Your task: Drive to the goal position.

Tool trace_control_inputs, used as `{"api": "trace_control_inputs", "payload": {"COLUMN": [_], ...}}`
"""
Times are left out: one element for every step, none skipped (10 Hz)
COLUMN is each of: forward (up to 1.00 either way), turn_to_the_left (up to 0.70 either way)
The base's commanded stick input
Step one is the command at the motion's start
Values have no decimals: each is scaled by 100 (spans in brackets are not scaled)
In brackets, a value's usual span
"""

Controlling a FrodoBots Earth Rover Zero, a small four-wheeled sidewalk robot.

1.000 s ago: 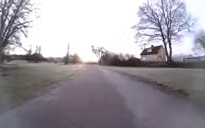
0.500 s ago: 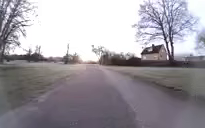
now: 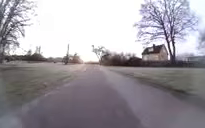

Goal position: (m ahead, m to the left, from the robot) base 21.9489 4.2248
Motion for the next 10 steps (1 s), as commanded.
{"api": "trace_control_inputs", "payload": {"forward": [100,100,100,100,100,100,100,100,100,100], "turn_to_the_left": [0,0,0,0,0,0,0,0,0,0]}}
